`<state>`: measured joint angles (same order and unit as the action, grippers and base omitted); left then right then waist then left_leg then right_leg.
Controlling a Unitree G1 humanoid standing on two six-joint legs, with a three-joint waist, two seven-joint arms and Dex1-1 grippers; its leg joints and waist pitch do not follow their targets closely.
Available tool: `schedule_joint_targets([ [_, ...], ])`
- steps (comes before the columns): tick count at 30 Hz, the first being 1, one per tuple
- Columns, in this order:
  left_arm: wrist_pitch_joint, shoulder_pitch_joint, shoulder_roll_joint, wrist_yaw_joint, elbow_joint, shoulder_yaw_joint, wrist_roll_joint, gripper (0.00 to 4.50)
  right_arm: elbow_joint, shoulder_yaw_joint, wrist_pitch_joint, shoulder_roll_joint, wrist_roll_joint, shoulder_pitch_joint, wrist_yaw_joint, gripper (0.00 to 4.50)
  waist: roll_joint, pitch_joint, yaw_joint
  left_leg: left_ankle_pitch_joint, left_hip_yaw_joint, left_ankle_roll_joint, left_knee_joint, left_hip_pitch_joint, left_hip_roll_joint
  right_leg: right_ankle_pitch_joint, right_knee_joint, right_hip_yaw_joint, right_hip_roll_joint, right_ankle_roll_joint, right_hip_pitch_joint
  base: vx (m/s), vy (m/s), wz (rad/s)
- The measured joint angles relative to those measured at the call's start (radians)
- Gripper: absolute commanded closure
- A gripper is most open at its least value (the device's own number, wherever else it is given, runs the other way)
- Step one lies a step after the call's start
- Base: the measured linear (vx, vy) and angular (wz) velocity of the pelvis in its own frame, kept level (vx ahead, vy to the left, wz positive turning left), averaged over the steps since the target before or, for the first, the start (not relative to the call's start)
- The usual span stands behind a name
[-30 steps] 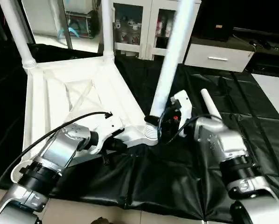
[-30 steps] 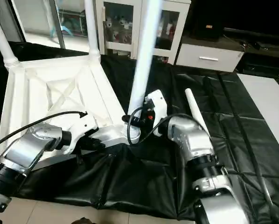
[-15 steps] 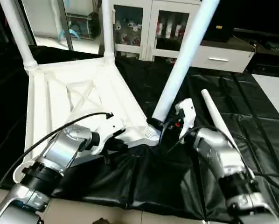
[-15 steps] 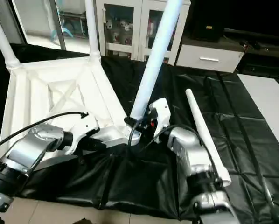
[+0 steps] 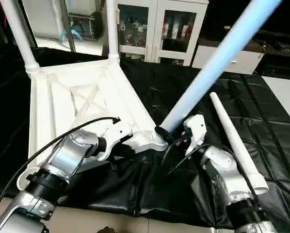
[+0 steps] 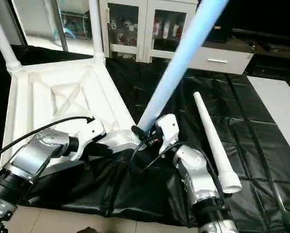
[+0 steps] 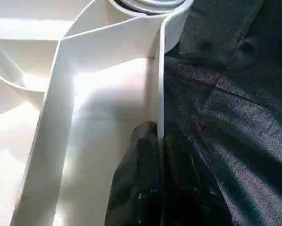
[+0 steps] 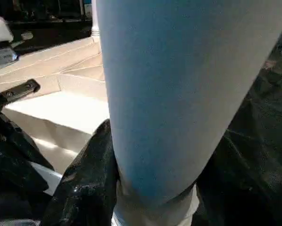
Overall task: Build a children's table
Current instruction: Insert table leg to table base
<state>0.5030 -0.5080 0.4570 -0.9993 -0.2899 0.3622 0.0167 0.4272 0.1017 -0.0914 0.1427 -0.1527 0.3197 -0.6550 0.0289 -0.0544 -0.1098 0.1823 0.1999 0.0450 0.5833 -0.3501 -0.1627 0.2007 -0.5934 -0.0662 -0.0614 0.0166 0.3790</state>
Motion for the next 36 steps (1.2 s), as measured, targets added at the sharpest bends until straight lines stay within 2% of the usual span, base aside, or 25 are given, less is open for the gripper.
schedule_joint_targets([
  [5,0.0,0.0,0.001,0.0,-0.001,0.0,0.0,4.5,-0.02,0.039,0.031,0.033,0.037,0.02,-0.009,2.62,0.001,0.0,0.0,0.0,0.0,0.0,-0.001,0.0,0.0,0.0,0.0,0.0,0.0,0.0,0.0,0.0,0.0,0.0],
  [8,-0.001,0.001,0.004,0.0,-0.001,0.0,0.002,4.5,-0.021,0.055,0.096,0.055,0.04,0.061,-0.044,2.62,0.006,0.002,0.001,0.0,0.0,0.0,-0.004,0.001,0.0,0.0,0.0,-0.001,0.0,0.0,0.001,0.0,0.0,0.0],
  [14,-0.001,0.004,0.011,0.0,0.001,-0.003,0.002,4.5,0.006,0.053,0.216,0.066,0.009,0.135,-0.099,2.62,0.009,0.002,0.008,0.0,0.0,0.0,-0.004,0.001,0.0,0.0,0.0,-0.001,0.0,0.0,0.001,0.0,0.0,0.0],
  [16,-0.001,0.008,0.015,0.001,0.004,-0.008,0.002,4.5,0.037,0.048,0.292,0.067,-0.012,0.188,-0.121,2.62,0.009,0.001,0.014,0.0,-0.001,0.0,-0.004,0.001,0.0,0.0,0.001,-0.001,0.0,0.0,0.002,0.0,0.0,0.0],
  [18,-0.001,0.009,0.014,0.002,0.008,-0.008,0.005,4.5,0.06,0.045,0.33,0.067,-0.019,0.214,-0.127,2.62,0.01,0.001,0.014,0.0,-0.001,0.0,-0.004,0.001,0.0,0.0,0.001,-0.001,0.0,0.0,0.002,0.0,0.0,0.0],
  [26,-0.001,0.009,0.015,0.012,0.005,-0.009,0.009,4.5,0.133,0.047,0.326,0.059,-0.015,0.257,-0.133,2.62,0.01,0.001,0.02,0.0,-0.002,0.0,-0.004,0.001,0.0,0.0,0.004,-0.002,0.0,0.0,0.002,0.0,0.0,0.0],
  [34,0.002,0.014,0.014,0.03,0.002,-0.014,0.018,4.5,0.174,0.045,0.299,0.022,-0.012,0.264,-0.07,2.62,0.008,0.001,0.026,0.0,-0.01,0.0,-0.005,0.003,0.001,0.001,0.028,-0.011,0.0,-0.001,-0.002,0.0,0.0,0.0],
  [36,0.003,0.019,0.015,0.031,0.005,-0.018,0.018,4.5,0.186,0.045,0.292,0.017,-0.011,0.269,-0.067,2.62,0.004,0.001,0.03,0.0,-0.015,0.0,-0.005,0.005,0.001,0.001,0.038,-0.021,-0.003,-0.001,-0.007,0.0,0.0,0.0],
])
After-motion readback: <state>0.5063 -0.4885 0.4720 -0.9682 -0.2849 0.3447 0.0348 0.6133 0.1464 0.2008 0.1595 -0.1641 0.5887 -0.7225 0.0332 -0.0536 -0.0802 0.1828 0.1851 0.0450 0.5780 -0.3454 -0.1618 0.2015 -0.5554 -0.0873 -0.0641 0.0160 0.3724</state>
